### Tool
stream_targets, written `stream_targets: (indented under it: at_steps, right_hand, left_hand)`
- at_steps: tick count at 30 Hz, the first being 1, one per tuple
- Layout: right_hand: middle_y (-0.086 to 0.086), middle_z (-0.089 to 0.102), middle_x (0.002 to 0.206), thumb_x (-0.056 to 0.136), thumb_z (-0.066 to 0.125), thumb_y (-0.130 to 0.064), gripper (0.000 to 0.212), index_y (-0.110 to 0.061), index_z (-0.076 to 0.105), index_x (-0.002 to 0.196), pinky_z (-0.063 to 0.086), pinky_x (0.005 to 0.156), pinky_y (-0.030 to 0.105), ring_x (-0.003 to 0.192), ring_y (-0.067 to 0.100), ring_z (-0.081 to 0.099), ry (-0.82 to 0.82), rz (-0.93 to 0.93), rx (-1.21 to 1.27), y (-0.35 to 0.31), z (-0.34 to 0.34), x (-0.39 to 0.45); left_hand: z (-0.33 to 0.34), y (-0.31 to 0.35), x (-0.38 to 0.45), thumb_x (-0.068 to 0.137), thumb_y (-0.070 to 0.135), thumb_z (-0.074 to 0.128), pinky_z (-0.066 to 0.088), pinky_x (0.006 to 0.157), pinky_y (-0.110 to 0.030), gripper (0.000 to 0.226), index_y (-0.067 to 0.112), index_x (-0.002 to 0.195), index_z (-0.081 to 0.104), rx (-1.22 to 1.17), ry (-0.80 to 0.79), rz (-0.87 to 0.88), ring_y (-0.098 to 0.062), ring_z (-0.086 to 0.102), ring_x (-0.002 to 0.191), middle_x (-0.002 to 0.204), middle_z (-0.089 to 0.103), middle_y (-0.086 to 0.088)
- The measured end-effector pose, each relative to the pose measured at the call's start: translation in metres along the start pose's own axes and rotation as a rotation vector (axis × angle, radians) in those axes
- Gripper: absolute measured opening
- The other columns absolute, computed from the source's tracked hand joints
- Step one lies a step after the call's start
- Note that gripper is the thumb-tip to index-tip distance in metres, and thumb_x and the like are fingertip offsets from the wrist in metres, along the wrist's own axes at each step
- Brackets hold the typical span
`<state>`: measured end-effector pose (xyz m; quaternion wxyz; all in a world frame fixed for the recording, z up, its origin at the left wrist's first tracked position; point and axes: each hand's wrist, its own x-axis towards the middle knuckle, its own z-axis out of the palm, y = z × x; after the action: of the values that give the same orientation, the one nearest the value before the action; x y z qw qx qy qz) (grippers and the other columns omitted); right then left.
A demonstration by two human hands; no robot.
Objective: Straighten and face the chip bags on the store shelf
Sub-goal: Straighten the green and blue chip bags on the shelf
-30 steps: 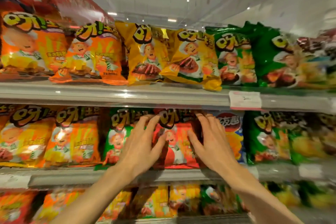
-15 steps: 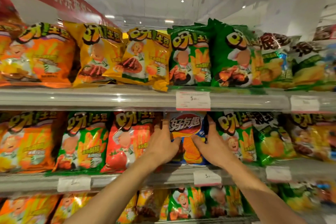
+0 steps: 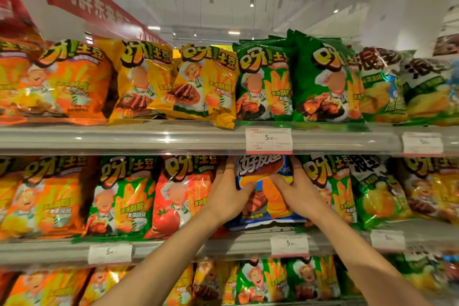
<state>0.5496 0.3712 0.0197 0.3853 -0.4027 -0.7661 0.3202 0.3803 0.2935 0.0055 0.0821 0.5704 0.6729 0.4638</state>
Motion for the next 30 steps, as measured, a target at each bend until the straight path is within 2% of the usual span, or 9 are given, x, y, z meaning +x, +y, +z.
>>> stream_targets:
  at_steps: [4, 8, 15, 17, 20, 23, 25, 29, 30]
  right_hand:
    - [-0.004, 0.032, 0.159, 0.095, 0.054, -0.051, 0.078, -0.025, 0.015, 0.157, 0.034, 0.102, 0.028, 0.142, 0.018, 0.035, 0.022, 0.025, -0.047, -0.004, -0.004, -0.01]
    - [-0.01, 0.021, 0.162, 0.095, 0.05, -0.056, 0.08, -0.029, 0.009, 0.158, 0.03, 0.109, 0.029, 0.147, 0.015, 0.026, 0.01, 0.038, -0.084, -0.008, 0.0, -0.032]
    - [-0.028, 0.042, 0.146, 0.093, 0.053, -0.054, 0.068, -0.043, 0.021, 0.153, 0.037, 0.113, 0.031, 0.134, -0.004, 0.04, 0.046, 0.035, 0.061, -0.011, 0.017, -0.082]
    - [-0.039, 0.043, 0.135, 0.095, 0.053, -0.051, 0.061, -0.049, 0.025, 0.149, 0.04, 0.108, 0.024, 0.125, -0.015, 0.042, 0.058, 0.072, 0.083, -0.009, 0.018, -0.095]
    - [-0.05, 0.033, 0.125, 0.093, 0.052, -0.052, 0.057, -0.059, 0.019, 0.139, 0.034, 0.1, 0.011, 0.114, -0.029, 0.038, 0.076, 0.115, 0.097, -0.003, 0.012, -0.114]
    - [-0.034, 0.034, 0.147, 0.085, 0.054, -0.069, 0.078, -0.051, 0.017, 0.151, 0.032, 0.116, 0.033, 0.138, -0.006, 0.033, 0.109, 0.111, 0.102, 0.01, -0.005, -0.132]
    - [-0.029, 0.043, 0.146, 0.085, 0.056, -0.068, 0.075, -0.05, 0.022, 0.15, 0.038, 0.114, 0.041, 0.134, -0.003, 0.042, 0.118, 0.108, 0.126, 0.022, -0.026, -0.143]
    - [-0.043, 0.045, 0.125, 0.092, 0.056, -0.05, 0.058, -0.053, 0.026, 0.142, 0.044, 0.095, 0.01, 0.11, -0.029, 0.043, 0.171, 0.117, 0.134, 0.047, -0.087, -0.167]
    - [-0.044, 0.045, 0.125, 0.092, 0.056, -0.052, 0.058, -0.054, 0.026, 0.141, 0.044, 0.094, 0.009, 0.11, -0.03, 0.042, 0.172, 0.12, 0.136, 0.055, -0.105, -0.173]
  left_hand:
    - [-0.01, -0.001, -0.01, 0.09, 0.053, 0.064, 0.043, 0.105, -0.037, 0.077, 0.039, 0.152, 0.021, -0.073, -0.016, 0.025, -0.025, 0.045, 0.127, 0.136, 0.044, -0.007]
    - [-0.023, -0.008, -0.025, 0.089, 0.055, 0.065, 0.041, 0.096, -0.027, 0.078, 0.042, 0.151, 0.02, -0.127, -0.07, 0.08, -0.017, 0.049, 0.119, 0.131, 0.041, 0.0]
    - [-0.035, -0.024, -0.051, 0.088, 0.056, 0.065, 0.032, 0.08, -0.003, 0.081, 0.052, 0.151, 0.014, -0.204, -0.168, 0.176, 0.021, 0.041, 0.105, 0.131, 0.036, 0.019]
    - [-0.033, -0.025, -0.059, 0.088, 0.055, 0.065, 0.033, 0.081, -0.002, 0.081, 0.054, 0.151, 0.015, -0.225, -0.193, 0.19, 0.028, 0.038, 0.106, 0.131, 0.036, 0.02]
    - [-0.023, -0.019, -0.073, 0.086, 0.055, 0.067, 0.041, 0.099, -0.017, 0.08, 0.056, 0.149, 0.016, -0.245, -0.215, 0.205, 0.015, 0.042, 0.111, 0.132, 0.036, 0.02]
    - [-0.006, -0.004, -0.085, 0.084, 0.057, 0.067, 0.045, 0.106, -0.033, 0.081, 0.058, 0.147, 0.017, -0.265, -0.253, 0.21, 0.018, 0.041, 0.115, 0.13, 0.034, 0.028]
    - [0.012, 0.012, -0.091, 0.081, 0.059, 0.066, 0.047, 0.105, -0.034, 0.082, 0.057, 0.148, 0.018, -0.282, -0.265, 0.221, 0.019, 0.042, 0.115, 0.129, 0.036, 0.029]
    - [0.063, 0.058, -0.101, 0.075, 0.072, 0.061, 0.053, 0.097, -0.038, 0.084, 0.061, 0.146, 0.018, -0.297, -0.291, 0.236, 0.008, 0.048, 0.115, 0.129, 0.037, 0.025]
    - [0.079, 0.071, -0.103, 0.075, 0.075, 0.06, 0.054, 0.095, -0.04, 0.083, 0.063, 0.145, 0.017, -0.307, -0.301, 0.239, 0.006, 0.049, 0.116, 0.13, 0.037, 0.025]
